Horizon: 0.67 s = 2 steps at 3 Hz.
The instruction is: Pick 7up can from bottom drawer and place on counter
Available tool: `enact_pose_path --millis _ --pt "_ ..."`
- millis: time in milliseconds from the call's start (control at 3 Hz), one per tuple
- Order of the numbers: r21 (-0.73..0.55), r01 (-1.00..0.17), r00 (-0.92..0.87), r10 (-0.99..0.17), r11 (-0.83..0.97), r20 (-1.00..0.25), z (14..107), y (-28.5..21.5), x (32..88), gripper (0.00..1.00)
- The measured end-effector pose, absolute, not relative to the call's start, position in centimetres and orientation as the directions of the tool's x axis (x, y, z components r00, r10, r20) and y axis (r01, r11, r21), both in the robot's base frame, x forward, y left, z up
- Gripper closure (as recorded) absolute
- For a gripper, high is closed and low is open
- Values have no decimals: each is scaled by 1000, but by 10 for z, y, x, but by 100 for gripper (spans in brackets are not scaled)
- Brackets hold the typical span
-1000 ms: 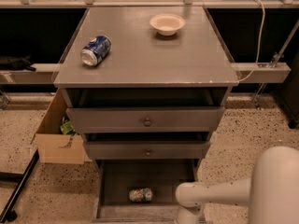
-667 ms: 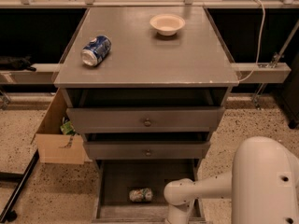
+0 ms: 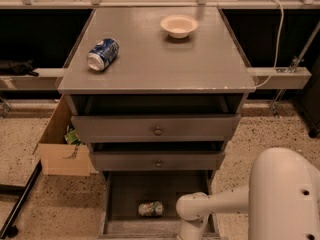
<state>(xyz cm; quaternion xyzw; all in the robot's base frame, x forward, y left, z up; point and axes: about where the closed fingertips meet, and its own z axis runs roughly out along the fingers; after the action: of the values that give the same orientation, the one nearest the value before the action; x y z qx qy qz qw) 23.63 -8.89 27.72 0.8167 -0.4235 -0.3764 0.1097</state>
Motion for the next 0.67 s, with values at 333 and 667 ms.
enact_pose_path --millis 333,667 --pt "433 -642 351 -744 -633 -568 283 -84 244 0" --pt "350 -711 356 -741 -610 -569 308 -90 257 0"
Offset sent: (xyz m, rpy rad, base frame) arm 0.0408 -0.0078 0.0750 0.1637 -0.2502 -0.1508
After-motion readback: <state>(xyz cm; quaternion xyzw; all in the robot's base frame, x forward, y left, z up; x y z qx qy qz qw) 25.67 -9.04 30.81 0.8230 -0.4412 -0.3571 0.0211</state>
